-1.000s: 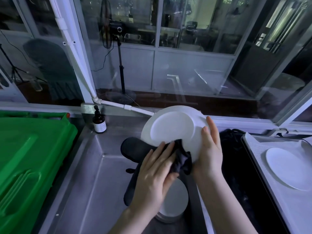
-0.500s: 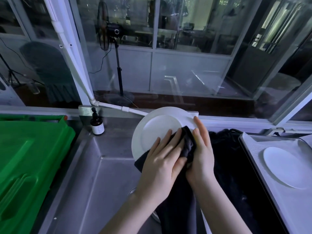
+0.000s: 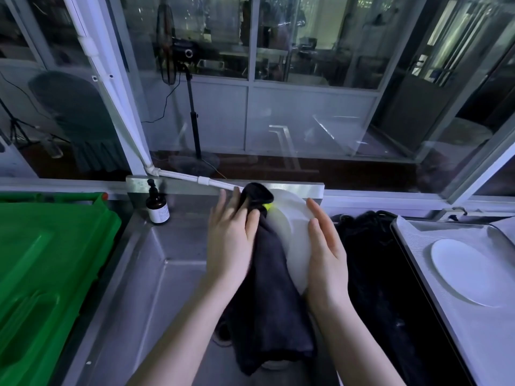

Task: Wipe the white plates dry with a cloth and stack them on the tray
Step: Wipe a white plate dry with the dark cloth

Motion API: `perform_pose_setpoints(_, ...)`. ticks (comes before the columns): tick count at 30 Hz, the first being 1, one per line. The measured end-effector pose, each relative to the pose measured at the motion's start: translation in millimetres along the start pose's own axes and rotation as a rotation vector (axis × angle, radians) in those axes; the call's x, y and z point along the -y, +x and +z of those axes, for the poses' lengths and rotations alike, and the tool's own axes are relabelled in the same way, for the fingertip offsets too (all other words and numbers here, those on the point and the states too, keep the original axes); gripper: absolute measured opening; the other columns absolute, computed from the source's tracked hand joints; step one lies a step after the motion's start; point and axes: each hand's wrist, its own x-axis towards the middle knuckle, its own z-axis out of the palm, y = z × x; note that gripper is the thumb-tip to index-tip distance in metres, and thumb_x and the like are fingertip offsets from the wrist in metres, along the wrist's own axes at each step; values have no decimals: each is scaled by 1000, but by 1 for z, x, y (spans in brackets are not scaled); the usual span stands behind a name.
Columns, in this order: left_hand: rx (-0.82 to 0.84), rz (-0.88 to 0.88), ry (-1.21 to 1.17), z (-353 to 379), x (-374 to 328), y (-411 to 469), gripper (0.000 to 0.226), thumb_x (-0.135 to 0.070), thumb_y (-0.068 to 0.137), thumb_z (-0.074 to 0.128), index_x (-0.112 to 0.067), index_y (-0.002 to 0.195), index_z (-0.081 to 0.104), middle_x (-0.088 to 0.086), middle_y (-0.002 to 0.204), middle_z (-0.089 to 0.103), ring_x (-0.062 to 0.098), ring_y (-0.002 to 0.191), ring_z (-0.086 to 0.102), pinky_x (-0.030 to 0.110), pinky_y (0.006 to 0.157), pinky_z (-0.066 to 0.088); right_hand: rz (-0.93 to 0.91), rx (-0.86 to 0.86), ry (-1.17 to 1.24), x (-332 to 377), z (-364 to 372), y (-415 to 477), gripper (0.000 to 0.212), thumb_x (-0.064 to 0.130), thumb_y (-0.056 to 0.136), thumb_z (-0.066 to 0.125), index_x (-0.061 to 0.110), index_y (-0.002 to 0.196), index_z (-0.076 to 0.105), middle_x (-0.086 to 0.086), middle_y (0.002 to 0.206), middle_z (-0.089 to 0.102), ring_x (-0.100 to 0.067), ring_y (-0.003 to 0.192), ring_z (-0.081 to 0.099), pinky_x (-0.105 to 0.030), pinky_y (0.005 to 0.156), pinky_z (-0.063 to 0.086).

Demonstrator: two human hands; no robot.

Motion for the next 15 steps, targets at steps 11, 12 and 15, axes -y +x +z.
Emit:
perform_pose_setpoints(11,78,325,-146,12,-19,-53,53,-38,102,32,-13,147,42,1,154,40,11,144,32,37,118,27,96,-31,169,-1,4,4,32,19,105,47,35,118,71,1,126,70,-22,120,64,-44,106,47)
perform_pose_setpoints(12,109,283,-125,11,-13,-44,54,-40,102,32,-14,149,40,-1,156,35,10,146,28,39,119,24,108,-29,162,-2,4,2,31,19,105,47,34,117,71,-1,125,70,-24,118,65,-45,106,48)
perform_pose_setpoints(15,122,144,-180,8,10,-25,49,-33,104,39,-11,147,41,-2,157,31,12,148,24,42,119,25,117,-55,147,4,1,5,29,22,104,51,38,112,74,2,121,72,-22,113,68,-45,101,51)
